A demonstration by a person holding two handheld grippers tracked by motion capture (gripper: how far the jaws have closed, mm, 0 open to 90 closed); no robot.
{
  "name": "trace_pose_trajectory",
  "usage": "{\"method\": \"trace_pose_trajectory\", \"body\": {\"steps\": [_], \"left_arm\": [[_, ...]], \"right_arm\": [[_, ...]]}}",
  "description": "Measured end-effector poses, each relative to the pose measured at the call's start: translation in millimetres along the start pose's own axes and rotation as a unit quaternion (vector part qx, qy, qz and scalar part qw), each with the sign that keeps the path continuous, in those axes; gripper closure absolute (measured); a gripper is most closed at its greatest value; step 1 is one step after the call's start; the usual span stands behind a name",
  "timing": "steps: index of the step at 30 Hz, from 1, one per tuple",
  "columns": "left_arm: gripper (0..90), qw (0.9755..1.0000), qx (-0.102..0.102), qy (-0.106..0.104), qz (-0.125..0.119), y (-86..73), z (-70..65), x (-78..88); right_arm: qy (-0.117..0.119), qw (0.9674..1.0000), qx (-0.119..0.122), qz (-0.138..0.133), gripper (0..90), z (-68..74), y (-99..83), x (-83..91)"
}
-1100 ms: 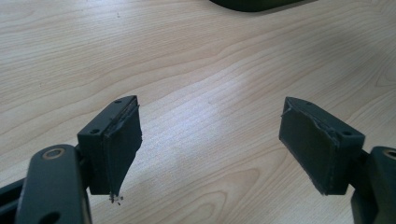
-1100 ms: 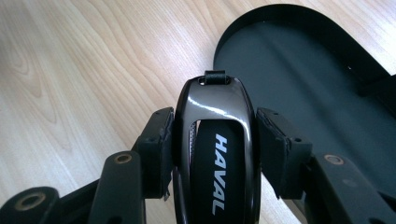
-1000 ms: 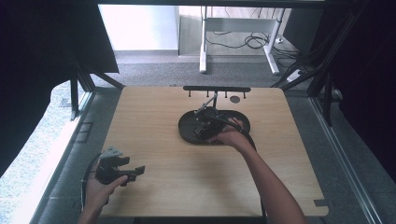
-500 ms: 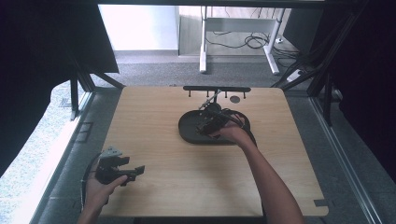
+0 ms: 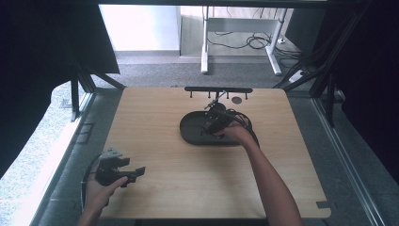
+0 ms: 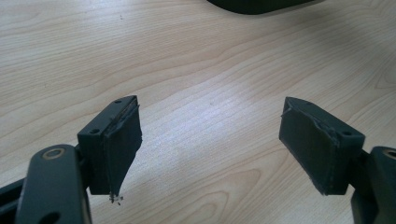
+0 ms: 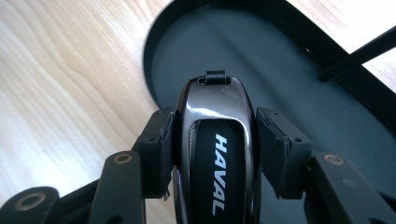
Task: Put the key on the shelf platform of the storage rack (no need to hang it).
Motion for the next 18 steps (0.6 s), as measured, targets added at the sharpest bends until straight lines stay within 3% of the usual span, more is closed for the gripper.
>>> {"method": "trace_pose_trajectory", "body": {"steps": [18], "left_arm": [[21.2,1.0000,-0.001,0.001,0.001,-0.3,0.7,-0.2]], "right_arm": [[-0.010,0.9997,-0.009,0.020,48.6,-23.5,-9.5,-29.8]]}}
Point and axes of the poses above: each handheld gripper's, and its own axes: x roughly backward along the jaws, y roughly out of its top, z roughly to its left, the point moved 5 cm from there along -x, roughly forward along the jaws, and after that the axes turned 12 degrees about x, right-handed, at the moved point
